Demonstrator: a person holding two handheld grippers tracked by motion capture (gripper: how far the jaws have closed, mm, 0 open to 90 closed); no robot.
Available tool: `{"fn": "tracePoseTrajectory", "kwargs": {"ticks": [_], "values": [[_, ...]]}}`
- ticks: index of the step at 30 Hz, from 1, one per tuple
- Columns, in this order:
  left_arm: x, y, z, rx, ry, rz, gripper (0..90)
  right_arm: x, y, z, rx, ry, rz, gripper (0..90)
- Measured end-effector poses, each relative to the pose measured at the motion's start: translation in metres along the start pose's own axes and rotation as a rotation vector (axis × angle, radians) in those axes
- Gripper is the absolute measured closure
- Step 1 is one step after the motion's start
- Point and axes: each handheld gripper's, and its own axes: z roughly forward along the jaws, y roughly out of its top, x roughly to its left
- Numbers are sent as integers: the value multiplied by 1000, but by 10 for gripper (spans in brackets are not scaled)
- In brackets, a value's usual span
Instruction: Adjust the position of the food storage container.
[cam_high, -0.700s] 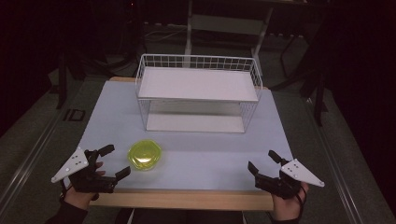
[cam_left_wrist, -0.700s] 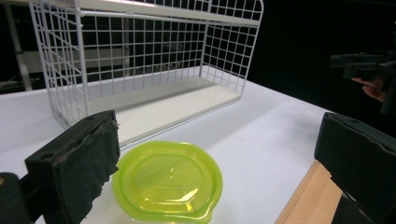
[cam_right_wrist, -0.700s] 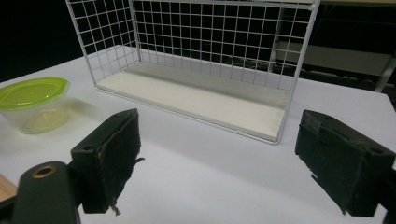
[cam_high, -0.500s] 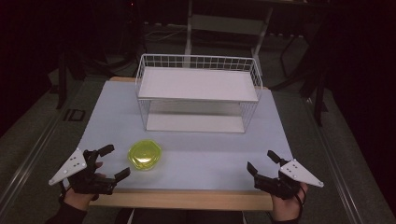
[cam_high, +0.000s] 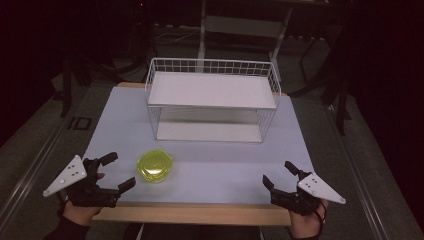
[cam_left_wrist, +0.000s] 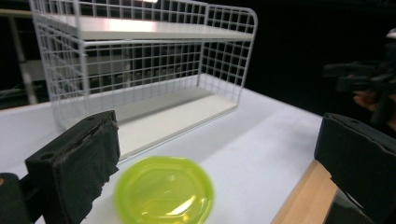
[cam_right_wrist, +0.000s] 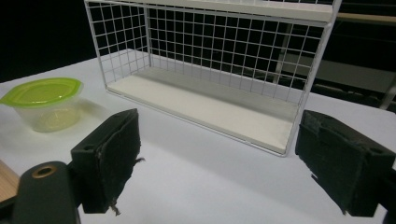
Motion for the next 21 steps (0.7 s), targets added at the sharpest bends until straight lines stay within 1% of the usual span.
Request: {"fn": "tracePoseTrajectory", "kwargs": {"ticks": [1,2,3,4,5,6,7,8,9,10,11,12,13,14,15,16,17,18,19,20,21], "values": [[4,1,-1,0,5,1,33,1,0,0,-7,6,-3,139],[8,1,-2,2,17,-10,64,2,1,0,-12,11,-10,140],[13,1,-2,8,27,-29,65,4,1,0,-14,12,-17,140],[19,1,-2,12,45,-47,86,5,2,0,-17,16,-26,141],[24,-1,-2,3,85,-49,178,6,2,0,-17,25,-30,143],[29,-3,-1,10,118,-62,189,7,2,1,-16,27,-36,145],[35,-5,1,37,136,-72,190,8,2,1,-17,30,-40,145],[39,-9,2,70,164,-63,229,9,2,1,-20,35,-42,145],[43,-12,4,109,182,-57,318,9,2,1,-22,39,-43,146],[48,-16,6,153,187,-73,386,10,2,1,-22,43,-45,145],[53,-20,8,206,203,-104,448,11,2,1,-23,49,-47,146],[57,-24,10,250,214,-135,538,12,2,2,-22,53,-52,146],[60,-27,13,293,228,-161,591,13,2,2,-20,58,-54,145],[62,-31,16,347,240,-172,642,13,2,3,-18,64,-57,146],[64,-34,19,385,250,-180,703,14,2,3,-18,68,-63,146],[65,-37,21,410,250,-191,744,14,2,4,-16,73,-65,146],[67,-40,23,434,241,-206,791,15,2,4,-15,76,-65,146],[67,-42,26,456,241,-211,832,15,2,4,-15,79,-65,146],[68,-44,28,466,236,-219,877,15,2,4,-16,82,-66,146],[68,-46,30,482,223,-222,900,15,3,4,-18,84,-67,146],[67,-47,33,492,217,-218,900,15,3,4,-18,86,-67,147]]}}
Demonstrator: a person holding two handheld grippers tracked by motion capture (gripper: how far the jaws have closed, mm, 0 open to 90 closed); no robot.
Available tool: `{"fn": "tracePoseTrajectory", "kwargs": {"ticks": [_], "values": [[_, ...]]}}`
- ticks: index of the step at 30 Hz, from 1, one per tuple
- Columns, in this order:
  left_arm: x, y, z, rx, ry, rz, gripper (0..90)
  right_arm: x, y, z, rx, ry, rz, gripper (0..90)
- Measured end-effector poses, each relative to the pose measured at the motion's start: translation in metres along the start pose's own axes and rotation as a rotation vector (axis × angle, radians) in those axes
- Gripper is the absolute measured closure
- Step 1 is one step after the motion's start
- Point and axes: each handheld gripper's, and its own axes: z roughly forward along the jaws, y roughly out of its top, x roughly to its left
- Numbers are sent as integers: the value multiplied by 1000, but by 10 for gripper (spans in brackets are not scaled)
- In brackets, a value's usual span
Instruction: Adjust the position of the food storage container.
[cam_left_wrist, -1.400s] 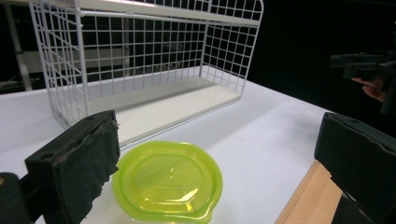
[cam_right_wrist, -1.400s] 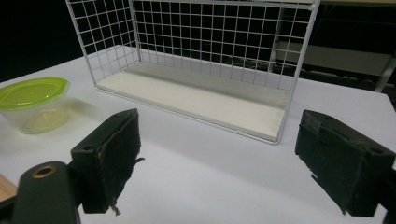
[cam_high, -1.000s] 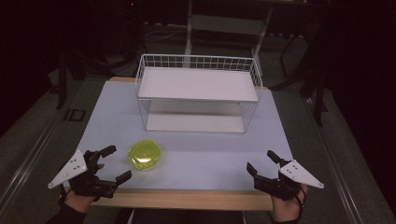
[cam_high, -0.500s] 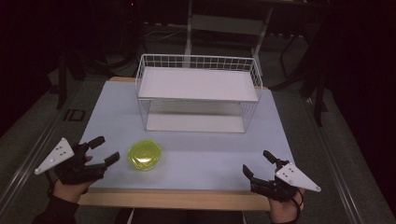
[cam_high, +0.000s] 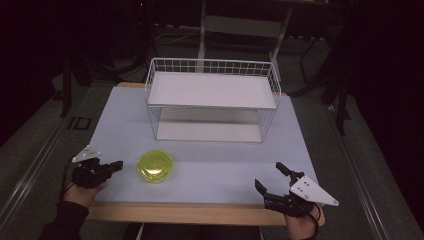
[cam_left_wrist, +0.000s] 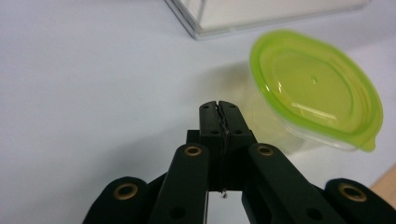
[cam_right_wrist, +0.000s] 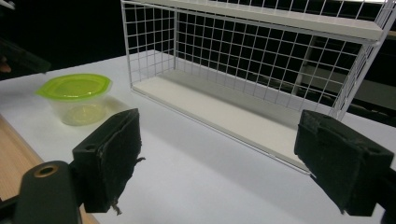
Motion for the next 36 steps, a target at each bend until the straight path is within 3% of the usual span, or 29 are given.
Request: {"fn": "tracePoseTrajectory", "kwargs": {"ticks": [5,9,12,19,25,26,27,28,29,32,34,36], "values": [[-7,-1,13,48,-55,32,900,-1,0,0,1,4,10,146],[-11,-4,25,103,-97,15,900,-1,0,0,2,5,8,146],[-13,-5,29,117,-123,-1,900,-1,0,0,0,9,8,147],[-21,-3,41,133,-148,18,900,-1,0,0,2,13,11,147],[-37,4,60,172,-155,50,900,-1,-1,1,8,14,11,147],[-45,7,64,166,-184,51,900,0,-1,0,7,15,10,147],[-45,7,64,166,-184,51,900,0,-1,0,7,15,10,147],[-55,8,67,169,-241,79,900,-1,-1,0,6,15,8,147],[-61,9,68,175,-247,104,900,-1,-1,0,6,16,9,148],[-70,9,70,183,-234,102,900,-2,-1,0,5,16,11,148],[-69,9,69,183,-219,102,900,-2,-1,0,6,16,10,148],[-63,10,67,174,-184,77,900,-1,-1,0,4,17,5,148]]}}
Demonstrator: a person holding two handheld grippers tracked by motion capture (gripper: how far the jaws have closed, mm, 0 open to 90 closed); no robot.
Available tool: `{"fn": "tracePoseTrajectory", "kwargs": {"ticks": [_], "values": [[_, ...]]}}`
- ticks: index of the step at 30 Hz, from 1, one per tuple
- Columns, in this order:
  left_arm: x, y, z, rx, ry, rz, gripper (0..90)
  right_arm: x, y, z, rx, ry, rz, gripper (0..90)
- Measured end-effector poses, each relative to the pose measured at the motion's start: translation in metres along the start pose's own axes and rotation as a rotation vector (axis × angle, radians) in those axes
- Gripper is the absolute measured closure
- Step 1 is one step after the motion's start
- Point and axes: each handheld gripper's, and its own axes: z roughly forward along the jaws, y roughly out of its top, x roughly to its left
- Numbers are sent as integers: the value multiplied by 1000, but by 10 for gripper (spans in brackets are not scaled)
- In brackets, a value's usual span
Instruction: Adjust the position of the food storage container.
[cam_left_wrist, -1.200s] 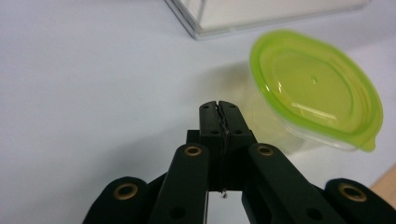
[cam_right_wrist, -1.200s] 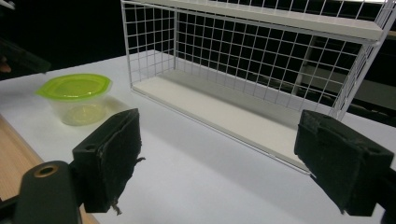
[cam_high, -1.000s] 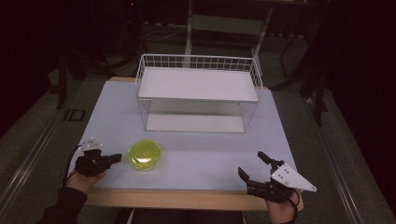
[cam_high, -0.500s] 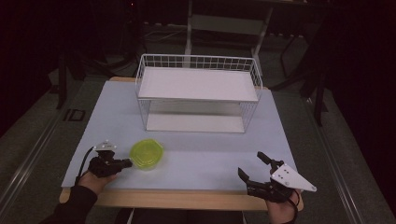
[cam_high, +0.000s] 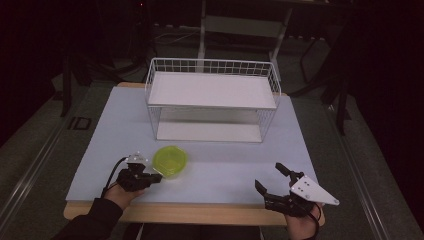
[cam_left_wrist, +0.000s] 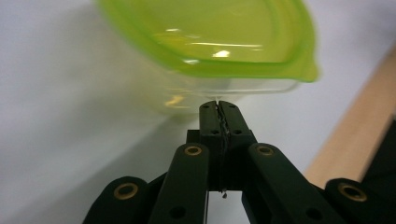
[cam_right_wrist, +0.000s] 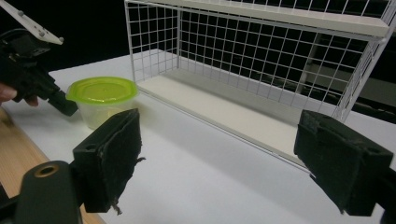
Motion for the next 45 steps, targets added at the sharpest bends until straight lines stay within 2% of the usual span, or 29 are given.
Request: {"fn": "tracePoseTrajectory", "kwargs": {"ticks": [2,3,4,5,6,7,9,10,12,19,20,22,25,27,32,34,35,38,40,41,43,45], "values": [[8,0,-4,-16,47,-34,900,0,0,0,0,2,-1,148],[12,0,-6,-32,60,-59,900,0,0,0,0,2,0,148],[12,0,-6,-32,60,-59,900,0,0,1,2,2,1,148],[19,2,-8,-53,85,-81,900,0,0,1,3,2,2,148],[19,2,-8,-53,85,-81,900,0,0,1,5,4,1,148],[23,3,-7,-62,83,-98,900,0,0,1,5,4,1,148],[25,6,-4,-67,83,-96,900,0,0,2,6,4,2,148],[25,9,0,-66,69,-101,900,0,0,1,4,4,1,148],[23,10,3,-60,62,-95,900,0,0,1,4,4,1,148],[8,14,16,-31,-7,-72,900,-1,-1,2,11,6,4,149],[2,15,19,-26,-22,-63,900,-1,-1,2,11,7,3,148],[-2,17,21,-27,-28,-59,900,0,-1,1,9,4,0,148],[-17,22,33,-22,-69,-56,900,-1,-1,2,13,3,3,149],[-21,23,36,-18,-74,-53,900,-1,-1,2,14,4,3,149],[-41,26,53,29,-114,-20,900,-1,-1,1,8,3,0,149],[-41,26,53,29,-114,-20,900,-1,-1,1,8,3,0,149],[-46,26,55,47,-102,2,900,-1,-1,1,8,3,0,148],[-40,25,52,46,-51,-41,900,-1,0,0,7,5,0,148],[-33,26,48,16,-26,-74,900,-1,0,0,7,5,1,148],[-30,27,47,3,-14,-77,900,-2,-1,1,7,5,0,148],[-28,30,46,-21,-20,-93,900,-1,0,1,7,6,-1,148],[-29,33,48,-17,-32,-86,900,-1,0,0,6,6,-1,148]]}}
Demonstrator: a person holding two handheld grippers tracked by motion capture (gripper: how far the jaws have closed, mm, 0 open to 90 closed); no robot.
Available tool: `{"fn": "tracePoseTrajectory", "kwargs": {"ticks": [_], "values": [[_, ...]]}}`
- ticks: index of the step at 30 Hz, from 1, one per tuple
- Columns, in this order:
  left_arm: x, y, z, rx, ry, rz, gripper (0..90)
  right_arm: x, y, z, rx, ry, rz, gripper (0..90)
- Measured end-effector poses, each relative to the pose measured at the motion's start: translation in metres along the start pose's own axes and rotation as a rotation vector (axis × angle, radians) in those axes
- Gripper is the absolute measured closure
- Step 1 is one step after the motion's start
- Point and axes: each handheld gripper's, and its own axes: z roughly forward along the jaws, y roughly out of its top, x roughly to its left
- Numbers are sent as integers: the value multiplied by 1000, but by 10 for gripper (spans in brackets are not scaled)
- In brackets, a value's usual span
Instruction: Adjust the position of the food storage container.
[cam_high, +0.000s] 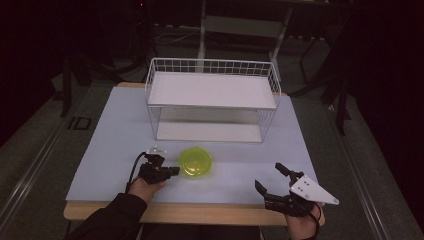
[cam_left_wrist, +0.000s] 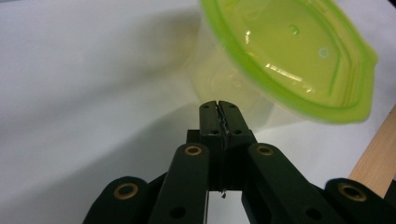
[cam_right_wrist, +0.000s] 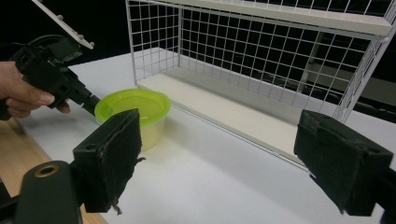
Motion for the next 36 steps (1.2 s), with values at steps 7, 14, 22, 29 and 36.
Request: {"fn": "tracePoseTrajectory", "kwargs": {"ticks": [7,14,22,29,36], "values": [[-9,-1,12,33,-34,16,900,-1,0,-1,0,-1,4,148],[-26,6,29,44,-84,29,900,-1,0,-1,-2,0,2,148],[-15,14,20,43,-8,4,900,-1,0,-1,-1,4,3,149],[4,33,20,-10,17,23,900,-1,0,-1,0,6,3,149],[14,43,37,8,-21,9,900,-1,-1,1,6,14,3,149]]}}
